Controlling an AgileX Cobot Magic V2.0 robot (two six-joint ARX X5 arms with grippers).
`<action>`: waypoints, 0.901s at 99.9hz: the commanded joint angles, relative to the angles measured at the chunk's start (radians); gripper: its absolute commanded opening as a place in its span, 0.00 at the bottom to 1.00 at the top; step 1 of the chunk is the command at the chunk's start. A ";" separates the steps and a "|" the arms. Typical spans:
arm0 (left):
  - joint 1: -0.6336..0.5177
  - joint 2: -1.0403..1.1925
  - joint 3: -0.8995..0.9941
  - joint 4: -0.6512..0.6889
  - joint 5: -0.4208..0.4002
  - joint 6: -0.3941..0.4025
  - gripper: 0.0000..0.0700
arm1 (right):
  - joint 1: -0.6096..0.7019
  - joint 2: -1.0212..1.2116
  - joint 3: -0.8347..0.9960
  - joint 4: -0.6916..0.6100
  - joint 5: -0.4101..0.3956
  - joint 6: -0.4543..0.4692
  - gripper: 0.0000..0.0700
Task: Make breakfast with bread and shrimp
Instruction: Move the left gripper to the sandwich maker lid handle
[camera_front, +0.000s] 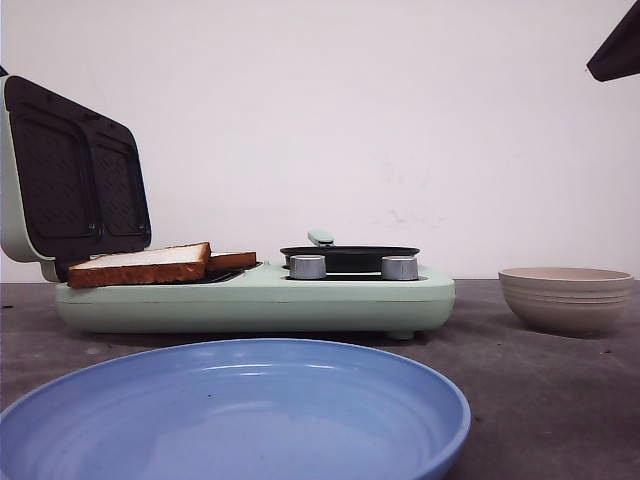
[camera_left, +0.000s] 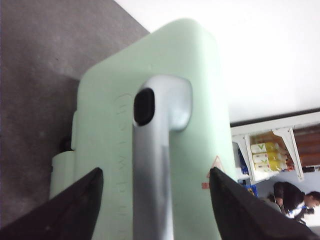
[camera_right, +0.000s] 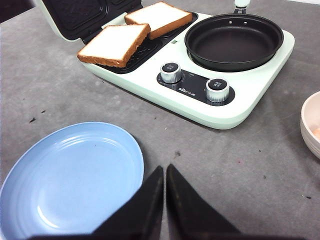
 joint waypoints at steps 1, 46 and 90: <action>-0.013 0.031 0.024 0.005 0.006 -0.003 0.50 | 0.008 0.002 0.004 0.009 0.000 -0.005 0.00; -0.037 0.036 0.024 0.014 -0.027 0.013 0.01 | 0.008 0.002 0.004 0.008 0.000 -0.005 0.00; -0.061 0.035 0.042 0.031 0.006 -0.003 0.01 | 0.008 0.002 0.004 0.008 0.001 -0.005 0.00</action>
